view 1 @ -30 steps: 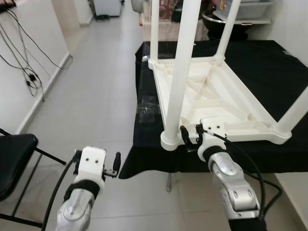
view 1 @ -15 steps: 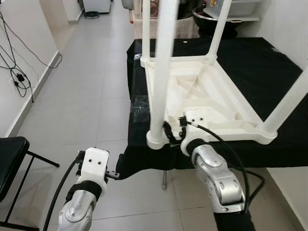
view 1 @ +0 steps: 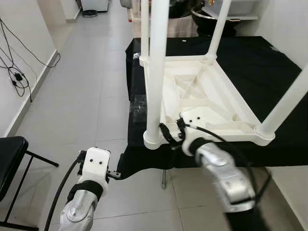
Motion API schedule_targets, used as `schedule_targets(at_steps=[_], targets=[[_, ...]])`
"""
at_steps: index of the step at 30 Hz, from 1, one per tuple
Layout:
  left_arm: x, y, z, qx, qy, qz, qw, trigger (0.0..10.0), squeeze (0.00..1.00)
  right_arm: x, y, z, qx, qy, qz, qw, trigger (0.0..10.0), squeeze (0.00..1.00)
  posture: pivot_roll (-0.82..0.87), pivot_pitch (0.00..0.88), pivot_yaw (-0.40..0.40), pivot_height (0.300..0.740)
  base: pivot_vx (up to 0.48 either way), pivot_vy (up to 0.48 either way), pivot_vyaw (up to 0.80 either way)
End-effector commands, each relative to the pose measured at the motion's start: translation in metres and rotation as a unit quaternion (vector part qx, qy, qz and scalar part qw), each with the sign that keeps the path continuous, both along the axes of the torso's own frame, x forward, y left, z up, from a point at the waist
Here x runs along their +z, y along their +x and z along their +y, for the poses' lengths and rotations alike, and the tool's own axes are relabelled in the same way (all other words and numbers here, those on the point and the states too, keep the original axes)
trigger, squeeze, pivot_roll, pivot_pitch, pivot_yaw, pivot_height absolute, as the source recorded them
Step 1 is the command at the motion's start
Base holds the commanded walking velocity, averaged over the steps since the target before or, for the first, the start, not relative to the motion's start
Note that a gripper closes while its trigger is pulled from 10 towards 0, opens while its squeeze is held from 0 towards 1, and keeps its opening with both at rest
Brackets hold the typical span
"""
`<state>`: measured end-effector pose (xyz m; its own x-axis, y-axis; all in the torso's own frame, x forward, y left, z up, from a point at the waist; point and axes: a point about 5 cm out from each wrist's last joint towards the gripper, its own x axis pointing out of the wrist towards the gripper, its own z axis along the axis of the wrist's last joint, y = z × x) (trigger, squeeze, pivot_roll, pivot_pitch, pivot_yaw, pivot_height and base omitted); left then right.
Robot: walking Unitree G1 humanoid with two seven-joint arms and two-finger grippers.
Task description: Building children table
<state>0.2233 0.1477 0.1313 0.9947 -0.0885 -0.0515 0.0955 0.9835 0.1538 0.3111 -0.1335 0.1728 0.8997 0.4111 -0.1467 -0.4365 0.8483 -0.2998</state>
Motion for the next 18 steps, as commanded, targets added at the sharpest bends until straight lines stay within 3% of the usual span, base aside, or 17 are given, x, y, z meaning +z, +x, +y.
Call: schedule_targets(at_steps=[1, 7, 11, 12, 18], targets=[[-0.001, -0.001, -0.006, -0.028, -0.003, 0.0, 1.0, 10.0, 0.0, -0.005, 0.001, -0.002, 0.055, -0.028, 0.015, 0.998, 10.0, 0.0, -0.03, 0.126, -0.056, 0.74, 0.0, 0.0, 0.0], [0.001, -0.006, -0.016, -0.083, -0.009, 0.003, 0.996, 10.0, 0.0, -0.012, -0.007, -0.021, 0.2, -0.067, 0.085, 0.974, 10.0, 0.0, -0.01, 0.137, -0.058, 0.74, 0.0, 0.0, 0.0], [0.002, -0.01, -0.019, -0.106, -0.017, 0.007, 0.994, 10.0, 0.0, -0.01, -0.005, -0.027, 0.232, -0.065, 0.098, 0.966, 10.0, 0.0, -0.01, 0.141, -0.057, 0.74, 0.0, 0.0, 0.0], [0.002, -0.016, -0.024, -0.141, -0.035, 0.018, 0.989, 10.0, 0.0, -0.007, -0.005, -0.028, 0.252, -0.049, 0.104, 0.961, 0.0, 0.0, 0.0, 0.146, -0.061, 0.74, 0.0, 0.0, 0.0], [0.0, -0.029, -0.037, -0.237, -0.051, 0.051, 0.969, 10.0, 0.0, -0.015, -0.006, -0.038, 0.276, -0.073, 0.127, 0.95, 0.0, 0.0, 0.01, 0.158, -0.056, 0.74, 0.0, 0.0, 0.0]])
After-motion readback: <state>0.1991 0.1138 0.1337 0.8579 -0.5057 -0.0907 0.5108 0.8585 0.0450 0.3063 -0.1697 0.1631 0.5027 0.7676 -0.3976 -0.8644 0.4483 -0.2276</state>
